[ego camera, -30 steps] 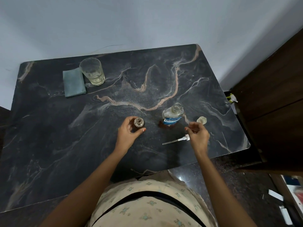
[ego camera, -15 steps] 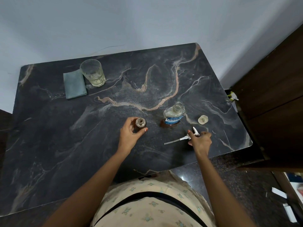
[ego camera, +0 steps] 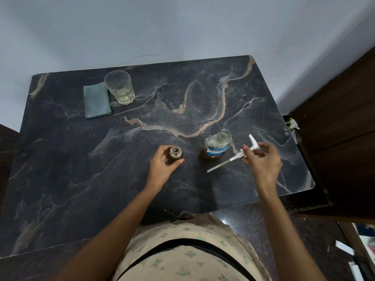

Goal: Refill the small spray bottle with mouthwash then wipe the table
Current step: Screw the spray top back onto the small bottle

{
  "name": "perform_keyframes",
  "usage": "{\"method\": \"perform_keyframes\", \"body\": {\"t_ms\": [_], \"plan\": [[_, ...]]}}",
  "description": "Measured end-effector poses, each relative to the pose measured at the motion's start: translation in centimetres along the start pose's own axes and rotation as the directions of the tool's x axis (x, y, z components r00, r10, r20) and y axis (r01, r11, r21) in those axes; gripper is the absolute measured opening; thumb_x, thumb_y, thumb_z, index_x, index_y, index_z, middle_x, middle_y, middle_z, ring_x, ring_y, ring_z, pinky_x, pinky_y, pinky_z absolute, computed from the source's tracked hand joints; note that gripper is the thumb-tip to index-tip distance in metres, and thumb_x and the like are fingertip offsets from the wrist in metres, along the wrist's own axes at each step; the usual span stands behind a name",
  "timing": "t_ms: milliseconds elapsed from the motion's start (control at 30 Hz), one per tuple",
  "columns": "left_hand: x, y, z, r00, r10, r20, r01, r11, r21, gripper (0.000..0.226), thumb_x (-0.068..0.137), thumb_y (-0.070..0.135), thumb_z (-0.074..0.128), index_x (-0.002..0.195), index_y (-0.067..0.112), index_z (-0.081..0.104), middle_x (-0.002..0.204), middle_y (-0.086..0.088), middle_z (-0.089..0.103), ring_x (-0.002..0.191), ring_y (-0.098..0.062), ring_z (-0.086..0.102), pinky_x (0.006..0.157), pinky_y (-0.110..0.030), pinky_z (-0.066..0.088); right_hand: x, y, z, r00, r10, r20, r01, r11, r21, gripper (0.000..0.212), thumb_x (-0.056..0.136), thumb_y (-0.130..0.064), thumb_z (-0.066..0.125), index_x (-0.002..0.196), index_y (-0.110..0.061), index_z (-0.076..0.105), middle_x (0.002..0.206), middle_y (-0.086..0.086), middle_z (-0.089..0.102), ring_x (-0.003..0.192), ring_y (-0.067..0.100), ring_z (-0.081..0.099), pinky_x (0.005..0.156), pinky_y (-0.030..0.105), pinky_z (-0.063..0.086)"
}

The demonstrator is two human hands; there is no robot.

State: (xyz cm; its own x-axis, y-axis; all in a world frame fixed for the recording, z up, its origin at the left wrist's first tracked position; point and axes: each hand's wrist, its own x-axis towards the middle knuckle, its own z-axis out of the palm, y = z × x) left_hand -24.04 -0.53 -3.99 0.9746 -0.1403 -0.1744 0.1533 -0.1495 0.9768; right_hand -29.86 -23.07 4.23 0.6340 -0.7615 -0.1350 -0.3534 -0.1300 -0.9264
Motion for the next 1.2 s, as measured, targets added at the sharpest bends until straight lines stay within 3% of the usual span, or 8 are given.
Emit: {"method": "perform_keyframes", "body": {"t_ms": [300, 533, 600, 700, 867, 967, 1067, 1200], "plan": [[0.2, -0.2, -0.1, 1.0, -0.006, 0.018, 0.006, 1.0, -0.019, 0.043, 0.067, -0.001, 0.075, 0.095, 0.022, 0.053, 0.104, -0.006, 0.064, 0.098, -0.009, 0.062, 0.088, -0.017, 0.048, -2.7, -7.6, 3.8, 0.911, -0.394, 0.123, 0.377, 0.915, 0.144, 0.034, 0.073, -0.011, 0.075, 0.096, -0.018, 0.051, 0.082, -0.013, 0.058, 0.071, -0.004, 0.061, 0.067, 0.011, 0.05], [0.2, -0.1, 0.0, 1.0, -0.01, 0.005, 0.01, 1.0, -0.005, 0.045, 0.066, -0.003, 0.075, 0.099, 0.018, 0.052, 0.099, -0.002, 0.064, 0.088, 0.005, 0.061, 0.082, -0.009, 0.046, -3.6, -6.9, 7.5, 0.804, -0.511, 0.305, 0.491, 0.859, 0.147, 0.036, 0.076, -0.012, 0.073, 0.1, -0.025, 0.05, 0.083, -0.02, 0.055, 0.076, -0.001, 0.062, 0.07, 0.014, 0.052], [0.2, -0.1, 0.0, 1.0, -0.005, 0.003, 0.005, 1.0, -0.013, 0.046, 0.066, -0.005, 0.074, 0.103, 0.012, 0.051, 0.099, -0.001, 0.062, 0.087, 0.009, 0.06, 0.079, -0.007, 0.045, -3.5, -6.3, 7.8, 0.771, -0.539, 0.34, 0.53, 0.838, 0.129, 0.035, 0.077, -0.014, 0.072, 0.104, -0.021, 0.052, 0.088, -0.018, 0.055, 0.078, 0.005, 0.062, 0.073, 0.019, 0.054], [0.2, -0.2, 0.0, 1.0, 0.003, 0.003, -0.003, 1.0, -0.008, 0.049, 0.066, -0.004, 0.074, 0.105, 0.012, 0.049, 0.101, 0.001, 0.061, 0.091, 0.007, 0.06, 0.082, -0.008, 0.045, -3.5, -5.7, 8.1, 0.726, -0.584, 0.362, 0.595, 0.798, 0.094, 0.035, 0.077, -0.014, 0.071, 0.108, -0.01, 0.054, 0.096, -0.008, 0.057, 0.08, 0.006, 0.061, 0.074, 0.013, 0.052], [0.2, -0.3, -0.1, 1.0, -0.001, -0.004, 0.001, 1.0, 0.006, 0.047, 0.065, -0.002, 0.076, 0.099, 0.016, 0.049, 0.097, 0.003, 0.062, 0.086, 0.009, 0.06, 0.081, -0.009, 0.046, -3.5, -4.8, 8.7, 0.624, -0.639, 0.45, 0.683, 0.725, 0.082, 0.036, 0.078, -0.013, 0.07, 0.11, -0.009, 0.054, 0.101, 0.007, 0.063, 0.083, 0.009, 0.063, 0.076, 0.02, 0.053], [0.3, -0.6, -0.1, 1.0, -0.005, -0.012, 0.005, 1.0, -0.014, 0.049, 0.065, 0.0, 0.077, 0.094, 0.029, 0.049, 0.099, -0.004, 0.064, 0.093, -0.004, 0.063, 0.086, -0.019, 0.048, -3.9, -3.8, 9.1, 0.542, -0.639, 0.546, 0.737, 0.674, 0.056, 0.038, 0.079, -0.012, 0.069, 0.112, -0.005, 0.053, 0.103, 0.011, 0.064, 0.089, 0.011, 0.063, 0.079, 0.022, 0.052], [0.3, -0.6, -0.2, 1.0, -0.021, -0.008, 0.021, 0.999, -0.024, 0.053, 0.065, 0.002, 0.077, 0.097, 0.034, 0.049, 0.102, -0.002, 0.065, 0.099, -0.011, 0.063, 0.089, -0.025, 0.048, -4.2, -3.0, 9.4, 0.553, -0.553, 0.623, 0.695, 0.719, 0.022, 0.04, 0.08, -0.012, 0.068, 0.116, -0.009, 0.052, 0.109, 0.007, 0.064, 0.098, 0.015, 0.063, 0.084, 0.033, 0.053], [0.2, -0.3, -0.1, 0.999, -0.031, -0.01, 0.031, 0.999, -0.031, 0.048, 0.067, -0.001, 0.075, 0.102, 0.022, 0.05, 0.094, 0.005, 0.065, 0.086, 0.004, 0.062, 0.08, -0.014, 0.048, -4.3, -2.1, 9.6, 0.563, -0.487, 0.668, 0.662, 0.749, -0.012, 0.039, 0.08, -0.012, 0.067, 0.116, -0.013, 0.052, 0.109, 0.003, 0.064, 0.101, 0.016, 0.061, 0.085, 0.04, 0.052]]}}
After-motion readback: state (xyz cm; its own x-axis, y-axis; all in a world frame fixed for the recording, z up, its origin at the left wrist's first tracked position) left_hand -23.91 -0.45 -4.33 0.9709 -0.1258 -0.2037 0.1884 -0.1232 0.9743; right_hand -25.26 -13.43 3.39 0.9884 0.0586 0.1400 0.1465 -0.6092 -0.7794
